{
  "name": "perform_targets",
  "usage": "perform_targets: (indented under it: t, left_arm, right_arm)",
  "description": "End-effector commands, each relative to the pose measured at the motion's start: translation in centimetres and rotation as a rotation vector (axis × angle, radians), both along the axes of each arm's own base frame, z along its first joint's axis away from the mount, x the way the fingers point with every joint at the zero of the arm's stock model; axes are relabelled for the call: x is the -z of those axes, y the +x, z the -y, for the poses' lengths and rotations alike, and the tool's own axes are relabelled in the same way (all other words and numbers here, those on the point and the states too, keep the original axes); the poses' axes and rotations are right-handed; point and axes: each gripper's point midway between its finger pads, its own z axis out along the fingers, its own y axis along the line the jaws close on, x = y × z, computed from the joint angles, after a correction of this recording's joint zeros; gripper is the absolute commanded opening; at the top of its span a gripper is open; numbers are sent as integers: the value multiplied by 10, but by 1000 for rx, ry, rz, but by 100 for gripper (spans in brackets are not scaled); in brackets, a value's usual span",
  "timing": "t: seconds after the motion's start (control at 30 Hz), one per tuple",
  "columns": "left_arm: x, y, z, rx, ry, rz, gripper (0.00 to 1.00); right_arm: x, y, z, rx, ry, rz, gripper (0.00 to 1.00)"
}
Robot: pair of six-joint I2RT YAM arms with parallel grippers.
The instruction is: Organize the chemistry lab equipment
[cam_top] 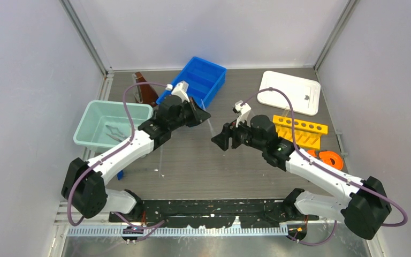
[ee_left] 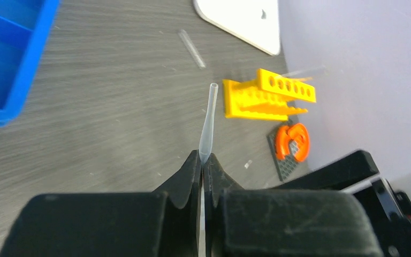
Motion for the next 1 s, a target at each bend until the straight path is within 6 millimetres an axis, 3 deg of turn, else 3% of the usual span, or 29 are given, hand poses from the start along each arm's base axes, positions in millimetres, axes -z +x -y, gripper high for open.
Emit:
perform_targets:
  t: [0.0, 0.2, 0.57, 0.77, 0.97]
  left_arm:
    - [-23, 37, -17, -137, 36, 110, 0]
    - [-21, 85, -53, -366, 169, 190, 0]
    - [3, 160, -122, -686, 273, 193, 0]
    - [28, 181, -113, -654, 272, 170, 0]
    - [50, 186, -119, -674, 310, 139, 0]
  right_arm:
    - [-10, 7, 13, 97, 39, 56, 77]
    - [-10, 12, 30, 188, 52, 92, 90]
    - [-7, 16, 44, 251, 17, 102, 93]
    - [-5, 16, 44, 248, 6, 100, 93]
    - [0, 21, 48, 276, -24, 97, 93]
